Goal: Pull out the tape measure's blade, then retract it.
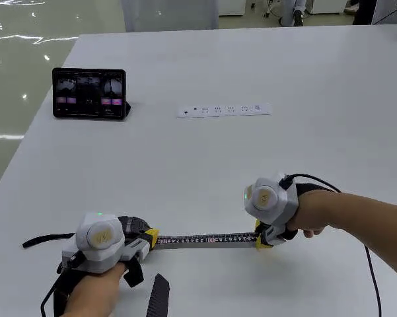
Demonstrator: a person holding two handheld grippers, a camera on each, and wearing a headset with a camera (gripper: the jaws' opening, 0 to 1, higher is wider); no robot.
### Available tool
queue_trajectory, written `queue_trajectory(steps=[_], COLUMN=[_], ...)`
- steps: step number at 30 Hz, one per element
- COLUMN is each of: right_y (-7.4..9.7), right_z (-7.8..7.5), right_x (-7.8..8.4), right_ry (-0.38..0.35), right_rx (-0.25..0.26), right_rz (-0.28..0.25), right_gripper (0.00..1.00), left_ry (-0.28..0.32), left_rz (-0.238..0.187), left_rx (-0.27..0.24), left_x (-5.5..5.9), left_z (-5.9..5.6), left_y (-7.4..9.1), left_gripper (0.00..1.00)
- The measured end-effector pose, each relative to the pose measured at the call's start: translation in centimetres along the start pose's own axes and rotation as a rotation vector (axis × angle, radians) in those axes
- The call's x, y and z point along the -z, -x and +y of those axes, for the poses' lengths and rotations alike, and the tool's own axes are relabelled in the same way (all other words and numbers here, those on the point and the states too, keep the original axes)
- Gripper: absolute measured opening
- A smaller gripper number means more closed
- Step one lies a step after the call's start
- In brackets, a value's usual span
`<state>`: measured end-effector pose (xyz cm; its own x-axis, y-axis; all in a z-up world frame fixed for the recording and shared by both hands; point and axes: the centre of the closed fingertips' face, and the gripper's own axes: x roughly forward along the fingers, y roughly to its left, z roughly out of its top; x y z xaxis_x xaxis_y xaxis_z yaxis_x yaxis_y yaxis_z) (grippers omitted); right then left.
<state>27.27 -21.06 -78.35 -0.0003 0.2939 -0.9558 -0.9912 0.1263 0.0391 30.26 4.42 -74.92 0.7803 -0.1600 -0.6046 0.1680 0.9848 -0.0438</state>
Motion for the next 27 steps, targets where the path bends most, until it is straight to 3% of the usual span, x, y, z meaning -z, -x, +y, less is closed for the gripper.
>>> queue_trajectory(steps=[27], right_y=[-0.5], right_z=[0.1], right_x=[-1.2], right_ry=[-0.011], right_rx=[0.008], right_rz=[0.004], right_gripper=[0.10], left_ry=[0.002], left_rz=[0.010], left_rx=[0.001], left_x=[0.0], left_z=[0.0], left_y=[0.0], left_gripper=[0.61])
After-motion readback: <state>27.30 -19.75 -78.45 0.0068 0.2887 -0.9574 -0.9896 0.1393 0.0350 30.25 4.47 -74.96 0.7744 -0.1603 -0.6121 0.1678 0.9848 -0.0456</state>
